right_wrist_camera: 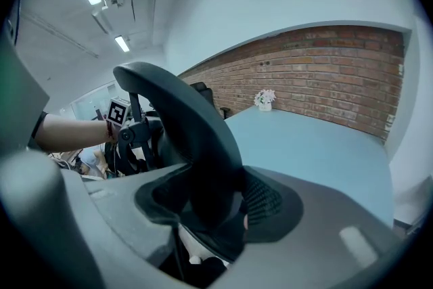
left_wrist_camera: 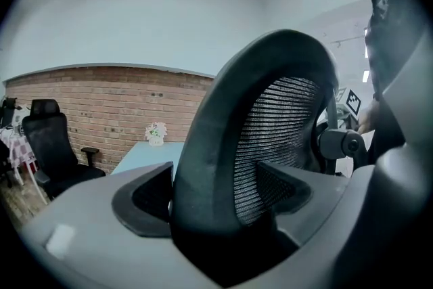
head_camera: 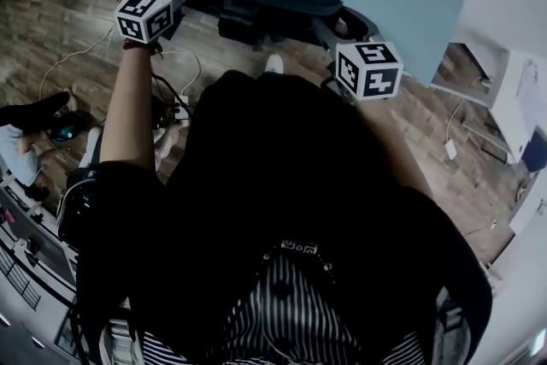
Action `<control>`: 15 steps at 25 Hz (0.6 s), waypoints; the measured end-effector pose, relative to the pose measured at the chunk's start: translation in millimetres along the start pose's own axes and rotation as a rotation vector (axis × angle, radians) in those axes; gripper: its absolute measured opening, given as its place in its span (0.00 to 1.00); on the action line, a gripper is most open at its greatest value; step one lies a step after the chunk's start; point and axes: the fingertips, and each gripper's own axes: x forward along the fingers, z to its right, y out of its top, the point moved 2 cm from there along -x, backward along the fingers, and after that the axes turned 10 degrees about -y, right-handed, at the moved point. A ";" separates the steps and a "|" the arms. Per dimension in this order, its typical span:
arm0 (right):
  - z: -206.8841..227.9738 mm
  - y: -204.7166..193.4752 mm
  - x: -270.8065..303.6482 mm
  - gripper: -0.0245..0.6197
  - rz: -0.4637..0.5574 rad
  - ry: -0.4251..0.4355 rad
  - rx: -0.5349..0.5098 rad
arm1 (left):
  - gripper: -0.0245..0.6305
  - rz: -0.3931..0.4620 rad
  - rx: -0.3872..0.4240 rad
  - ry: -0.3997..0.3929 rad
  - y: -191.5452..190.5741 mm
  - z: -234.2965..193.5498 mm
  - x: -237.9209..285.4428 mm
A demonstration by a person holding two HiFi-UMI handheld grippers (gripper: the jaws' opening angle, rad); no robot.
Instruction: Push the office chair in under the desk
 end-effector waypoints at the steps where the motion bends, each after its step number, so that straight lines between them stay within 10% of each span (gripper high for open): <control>1: 3.8 6.5 7.0 0.39 0.005 -0.006 0.004 | 0.62 -0.001 0.000 -0.004 3.6 -8.8 5.8; 15: -6.0 38.2 45.1 0.39 0.000 -0.054 0.062 | 0.63 0.000 -0.011 -0.111 16.0 -68.4 19.4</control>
